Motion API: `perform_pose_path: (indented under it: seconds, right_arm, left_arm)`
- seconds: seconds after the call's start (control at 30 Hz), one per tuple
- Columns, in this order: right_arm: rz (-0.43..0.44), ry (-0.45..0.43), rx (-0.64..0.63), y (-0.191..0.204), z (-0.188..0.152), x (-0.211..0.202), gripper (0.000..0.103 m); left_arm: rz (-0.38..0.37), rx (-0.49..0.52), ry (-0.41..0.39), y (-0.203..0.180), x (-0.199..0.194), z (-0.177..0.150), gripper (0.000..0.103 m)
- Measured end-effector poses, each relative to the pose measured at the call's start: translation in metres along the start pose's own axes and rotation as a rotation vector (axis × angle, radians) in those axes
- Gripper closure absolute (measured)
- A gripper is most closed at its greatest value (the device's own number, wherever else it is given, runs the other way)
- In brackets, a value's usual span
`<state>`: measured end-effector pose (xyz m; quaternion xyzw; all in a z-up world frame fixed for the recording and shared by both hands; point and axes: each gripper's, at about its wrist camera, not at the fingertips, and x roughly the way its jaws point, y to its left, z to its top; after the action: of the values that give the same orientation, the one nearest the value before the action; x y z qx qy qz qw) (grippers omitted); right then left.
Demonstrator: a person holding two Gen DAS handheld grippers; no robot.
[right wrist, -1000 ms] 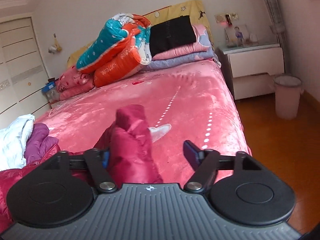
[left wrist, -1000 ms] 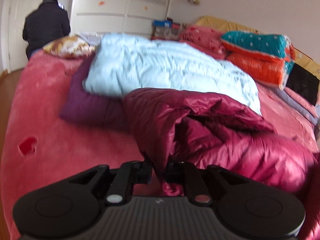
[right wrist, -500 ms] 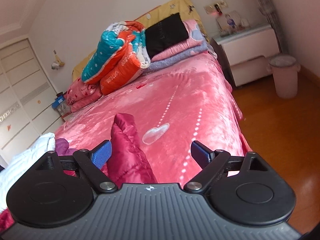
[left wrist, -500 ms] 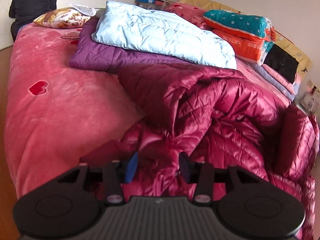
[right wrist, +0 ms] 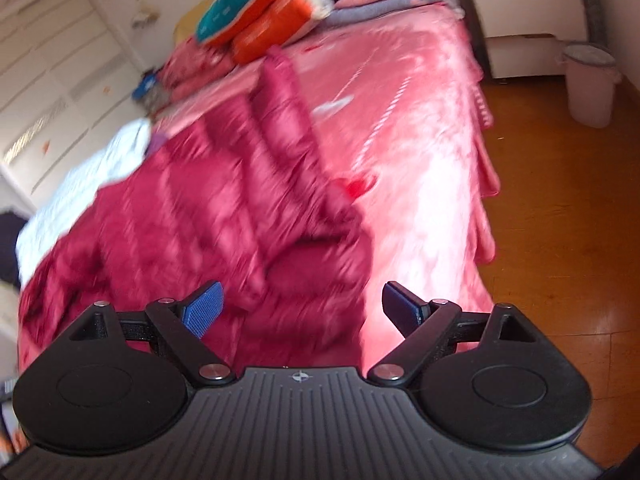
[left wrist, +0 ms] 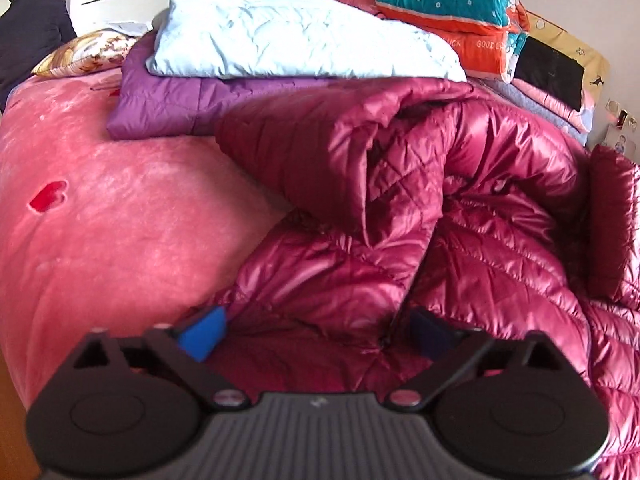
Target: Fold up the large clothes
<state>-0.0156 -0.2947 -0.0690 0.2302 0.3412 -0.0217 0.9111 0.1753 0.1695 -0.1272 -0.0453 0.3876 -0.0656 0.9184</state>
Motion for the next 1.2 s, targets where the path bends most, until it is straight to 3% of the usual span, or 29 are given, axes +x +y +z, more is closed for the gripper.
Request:
perform_pose_path:
  seconds: [0.17,0.3,0.47,0.6,0.77,0.9,0.97,1.13,1.2]
  right_arm:
    - [0.112,0.099,-0.159,0.040,-0.030,-0.007,0.000]
    - [0.210,0.156,-0.305,0.075,-0.052,-0.008,0.000]
    - [0.326,0.227,-0.453,0.114,-0.079,-0.008,0.000]
    - [0.403,0.280,-0.633,0.146,-0.108,-0.006,0.000]
    - [0.297,0.235,-0.916,0.174,-0.147,0.003,0.000]
    - [0.240,0.218,-1.004,0.181,-0.162,0.019,0.000]
    - [0.234,0.234,-0.973,0.178,-0.158,0.025,0.007]
    - [0.204,0.270,-0.879,0.175,-0.147,0.032,0.048]
    - [0.197,0.283,-0.842,0.174,-0.142,0.031,0.058]
  left_arm:
    - [0.051,0.078,0.015,-0.019,0.004,-0.011,0.004]
    - [0.079,0.070,0.022,-0.027,-0.004,-0.017,0.025]
    - [0.099,0.064,0.057,-0.038,-0.019,-0.021,0.062]
    - [0.109,0.081,0.073,-0.047,-0.030,-0.030,0.073]
    - [0.112,0.107,0.093,-0.056,-0.042,-0.043,0.078]
    - [0.101,0.116,0.107,-0.061,-0.053,-0.052,0.080]
    - [0.094,0.125,0.112,-0.064,-0.059,-0.058,0.080]
    - [0.068,0.137,0.124,-0.067,-0.072,-0.070,0.081]
    - [0.060,0.147,0.129,-0.069,-0.078,-0.076,0.081]
